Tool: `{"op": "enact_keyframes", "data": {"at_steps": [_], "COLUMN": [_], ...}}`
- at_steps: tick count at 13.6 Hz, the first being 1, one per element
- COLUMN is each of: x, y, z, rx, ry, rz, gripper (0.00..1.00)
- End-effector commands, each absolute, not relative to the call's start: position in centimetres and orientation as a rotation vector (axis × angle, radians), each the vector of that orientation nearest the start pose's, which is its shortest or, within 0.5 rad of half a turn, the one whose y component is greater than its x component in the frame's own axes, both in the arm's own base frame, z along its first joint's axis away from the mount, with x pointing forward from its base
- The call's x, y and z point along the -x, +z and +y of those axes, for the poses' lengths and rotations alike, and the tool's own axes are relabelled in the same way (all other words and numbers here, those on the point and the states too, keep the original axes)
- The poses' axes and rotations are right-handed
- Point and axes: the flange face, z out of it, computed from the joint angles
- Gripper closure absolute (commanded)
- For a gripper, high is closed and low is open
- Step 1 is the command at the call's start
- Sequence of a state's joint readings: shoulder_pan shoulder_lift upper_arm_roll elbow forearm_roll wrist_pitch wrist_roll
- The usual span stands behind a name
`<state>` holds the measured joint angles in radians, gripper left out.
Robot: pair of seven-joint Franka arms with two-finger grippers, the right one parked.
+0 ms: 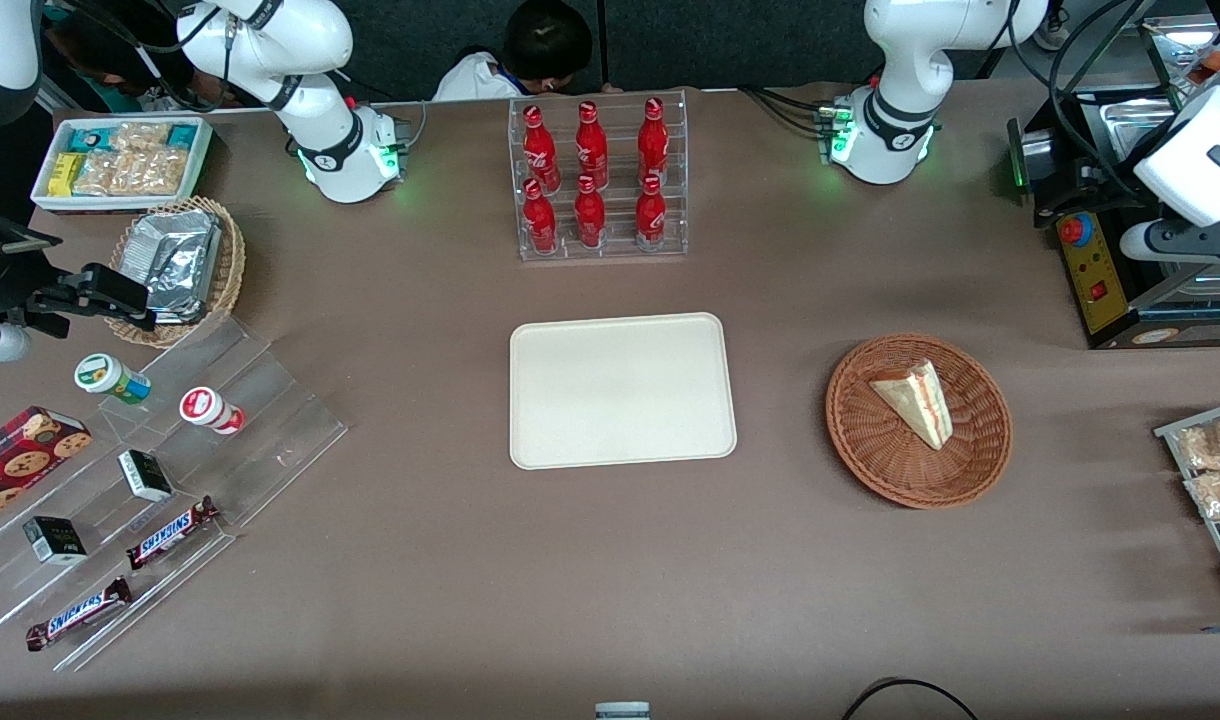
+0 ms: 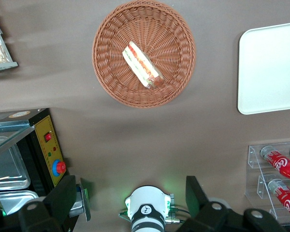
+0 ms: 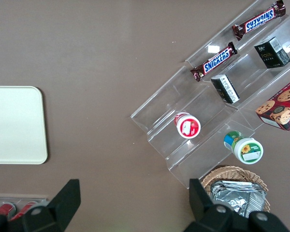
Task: Place sandwich from basket to tray
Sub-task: 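Move the left gripper from rest toward the sandwich in the wicker basket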
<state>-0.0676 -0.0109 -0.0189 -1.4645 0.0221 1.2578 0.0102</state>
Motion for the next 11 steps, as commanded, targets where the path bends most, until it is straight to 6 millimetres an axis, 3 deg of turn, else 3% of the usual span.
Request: {"op": "enact_keyframes", "data": {"at_steps": [1,3,5,9,11], "x": [-51.6,-52.0,-53.0,-53.9,-53.7], "y": [65.9,65.4,62.6,54.7,50.9], "z": [-4.0,-3.7,-3.7,-3.6,-3.8], "rx": [3.11,3.105,3.09,3.067,3.057], "ry": [0.299,0.315,0.358,0.334,0.264], "rz": [0.153,0.139,0.123,-0.061,-0.25], "gripper": [0.0,0.0,0.0,0.0,0.0]}}
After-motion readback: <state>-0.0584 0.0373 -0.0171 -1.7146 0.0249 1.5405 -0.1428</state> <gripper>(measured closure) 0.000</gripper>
